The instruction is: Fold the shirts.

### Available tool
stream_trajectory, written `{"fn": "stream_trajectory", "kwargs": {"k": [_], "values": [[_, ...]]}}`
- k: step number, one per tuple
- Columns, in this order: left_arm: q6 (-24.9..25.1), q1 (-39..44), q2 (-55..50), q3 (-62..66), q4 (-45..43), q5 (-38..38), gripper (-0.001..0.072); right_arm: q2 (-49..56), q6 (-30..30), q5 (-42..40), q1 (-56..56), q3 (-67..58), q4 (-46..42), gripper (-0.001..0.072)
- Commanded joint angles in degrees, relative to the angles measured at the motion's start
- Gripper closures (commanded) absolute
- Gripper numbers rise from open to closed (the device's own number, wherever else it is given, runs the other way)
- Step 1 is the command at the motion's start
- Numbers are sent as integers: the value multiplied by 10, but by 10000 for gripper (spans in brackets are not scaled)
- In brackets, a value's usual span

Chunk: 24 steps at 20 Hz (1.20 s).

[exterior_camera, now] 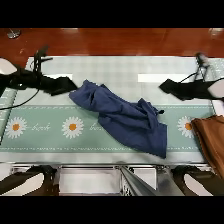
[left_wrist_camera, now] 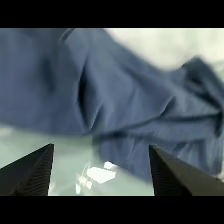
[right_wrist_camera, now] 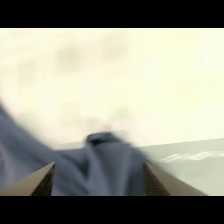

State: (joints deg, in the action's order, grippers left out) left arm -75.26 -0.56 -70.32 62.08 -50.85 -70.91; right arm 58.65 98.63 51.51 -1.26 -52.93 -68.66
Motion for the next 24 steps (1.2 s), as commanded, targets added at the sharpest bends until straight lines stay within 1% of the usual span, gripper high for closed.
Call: {"fn": "stream_trajectory", "kwargs": {"k": [1,3,5,6,8,12,14,17,22,23,24], "values": [[-9,-21,42,-104,5,-57,6,-18,-67,120,-137,-9,7,78],[28,12,65,-214,108,-21,6,-48,-75,116,-167,59,21,78],[37,67,64,-287,175,47,7,-77,-103,90,-162,137,80,78],[36,102,61,-313,194,96,7,-90,-116,73,-155,170,111,79],[35,170,49,-334,228,178,7,-104,-127,50,-133,213,147,79],[30,288,3,-330,334,320,7,-104,-128,39,-70,226,146,79],[30,327,-25,-318,344,356,8,-104,-127,33,-48,226,148,79],[30,353,-54,-285,347,380,8,-104,-127,37,-39,226,153,79],[30,382,-105,-225,359,383,12,-104,-125,37,-39,226,163,79],[31,383,-106,-215,359,379,211,-104,-123,37,-39,226,163,79],[37,383,-105,-206,359,372,650,-104,-123,33,-39,226,162,79]]}}
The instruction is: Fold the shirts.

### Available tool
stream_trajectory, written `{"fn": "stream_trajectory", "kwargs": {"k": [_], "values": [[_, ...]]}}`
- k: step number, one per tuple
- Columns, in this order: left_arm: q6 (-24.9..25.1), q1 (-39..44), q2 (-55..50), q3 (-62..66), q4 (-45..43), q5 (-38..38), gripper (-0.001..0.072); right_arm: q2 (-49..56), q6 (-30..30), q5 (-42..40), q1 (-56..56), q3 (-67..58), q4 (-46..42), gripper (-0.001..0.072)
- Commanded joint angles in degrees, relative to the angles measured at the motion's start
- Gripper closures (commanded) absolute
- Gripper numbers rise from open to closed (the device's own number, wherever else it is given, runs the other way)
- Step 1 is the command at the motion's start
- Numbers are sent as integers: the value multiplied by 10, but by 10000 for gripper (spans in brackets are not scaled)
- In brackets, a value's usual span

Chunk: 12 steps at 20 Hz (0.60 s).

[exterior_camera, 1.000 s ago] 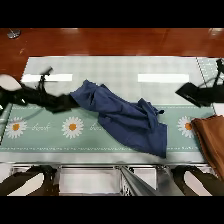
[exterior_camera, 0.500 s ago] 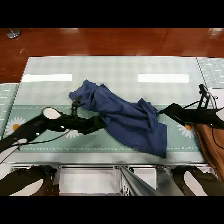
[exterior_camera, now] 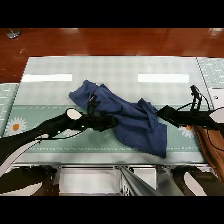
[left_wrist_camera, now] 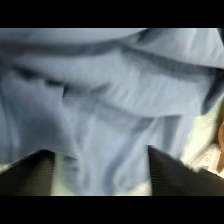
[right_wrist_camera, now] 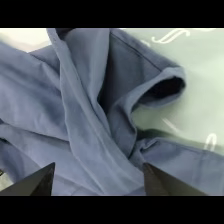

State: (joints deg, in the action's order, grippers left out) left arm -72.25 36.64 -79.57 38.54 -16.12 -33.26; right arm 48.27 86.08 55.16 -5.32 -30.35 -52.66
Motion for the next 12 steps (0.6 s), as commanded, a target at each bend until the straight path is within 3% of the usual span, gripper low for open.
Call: {"fn": "stream_trajectory", "kwargs": {"k": [1,5,12], "values": [[24,10,-12,38,11,-13,682,0,3,-15,2,0,2,79],[57,-25,3,62,-16,-90,683,23,34,-85,-33,-20,-5,79],[56,-69,40,62,-60,-141,683,196,32,-17,-55,-98,-55,79]]}}
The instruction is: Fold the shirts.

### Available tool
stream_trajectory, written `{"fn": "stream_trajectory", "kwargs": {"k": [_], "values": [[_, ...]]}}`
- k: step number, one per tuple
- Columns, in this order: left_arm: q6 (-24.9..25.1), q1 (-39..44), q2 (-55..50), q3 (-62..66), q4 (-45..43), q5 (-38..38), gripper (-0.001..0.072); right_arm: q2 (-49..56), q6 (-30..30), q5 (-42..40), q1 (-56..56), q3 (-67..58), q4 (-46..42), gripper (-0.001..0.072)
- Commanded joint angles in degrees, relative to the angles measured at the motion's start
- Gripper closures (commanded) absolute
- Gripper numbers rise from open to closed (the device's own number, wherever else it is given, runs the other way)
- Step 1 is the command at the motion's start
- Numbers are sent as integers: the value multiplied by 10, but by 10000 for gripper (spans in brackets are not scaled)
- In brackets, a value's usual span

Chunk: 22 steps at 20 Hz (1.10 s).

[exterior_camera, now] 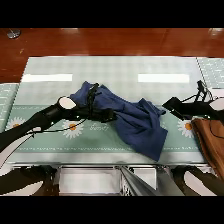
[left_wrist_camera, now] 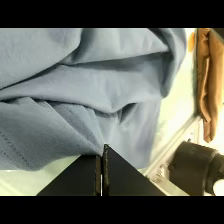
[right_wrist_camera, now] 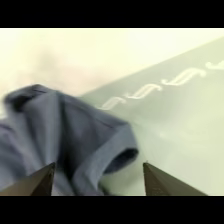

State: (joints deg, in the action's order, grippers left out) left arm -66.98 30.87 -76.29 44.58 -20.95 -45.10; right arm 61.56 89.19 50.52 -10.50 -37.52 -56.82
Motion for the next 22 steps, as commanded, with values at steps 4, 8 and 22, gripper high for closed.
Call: {"fn": "stream_trajectory", "kwargs": {"k": [4,8,22], "values": [[3,-10,7,2,-11,-21,683,110,-34,31,-4,-26,50,80],[3,-10,7,2,-11,-21,683,116,-38,29,-3,-26,54,89],[24,-197,137,228,-27,-104,684,38,-78,84,-4,-402,68,694]]}}
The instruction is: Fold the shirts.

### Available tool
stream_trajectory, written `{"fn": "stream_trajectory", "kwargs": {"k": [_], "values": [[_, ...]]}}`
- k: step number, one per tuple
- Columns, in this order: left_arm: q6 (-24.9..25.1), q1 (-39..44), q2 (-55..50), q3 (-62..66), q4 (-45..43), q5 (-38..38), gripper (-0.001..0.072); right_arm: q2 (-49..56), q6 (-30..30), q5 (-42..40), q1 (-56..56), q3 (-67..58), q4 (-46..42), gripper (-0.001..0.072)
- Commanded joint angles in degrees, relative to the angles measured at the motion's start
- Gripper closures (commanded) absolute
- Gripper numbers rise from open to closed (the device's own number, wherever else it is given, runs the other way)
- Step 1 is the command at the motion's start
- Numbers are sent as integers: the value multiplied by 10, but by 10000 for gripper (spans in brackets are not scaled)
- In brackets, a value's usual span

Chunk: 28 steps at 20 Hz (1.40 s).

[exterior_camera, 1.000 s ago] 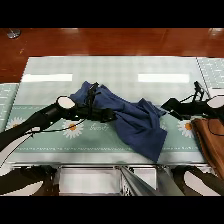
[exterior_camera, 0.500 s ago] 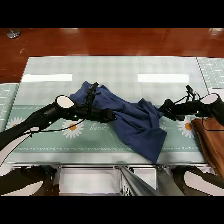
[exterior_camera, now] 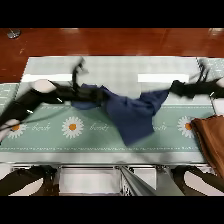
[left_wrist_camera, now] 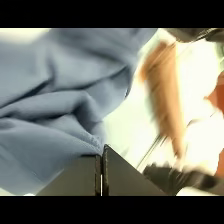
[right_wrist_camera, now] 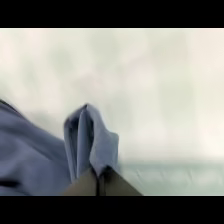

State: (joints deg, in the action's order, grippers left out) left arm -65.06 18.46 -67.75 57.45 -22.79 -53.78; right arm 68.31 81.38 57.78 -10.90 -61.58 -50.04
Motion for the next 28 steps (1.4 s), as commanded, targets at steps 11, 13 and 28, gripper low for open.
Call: {"fn": "stream_trajectory", "kwargs": {"k": [11,13,28], "values": [[-133,-348,188,582,-201,-169,684,-271,49,127,0,-548,-237,694],[-146,-370,238,595,-305,-170,684,-322,57,153,0,-548,-305,694],[-174,-269,316,115,-414,-190,683,-365,73,171,0,-160,-217,693]]}}
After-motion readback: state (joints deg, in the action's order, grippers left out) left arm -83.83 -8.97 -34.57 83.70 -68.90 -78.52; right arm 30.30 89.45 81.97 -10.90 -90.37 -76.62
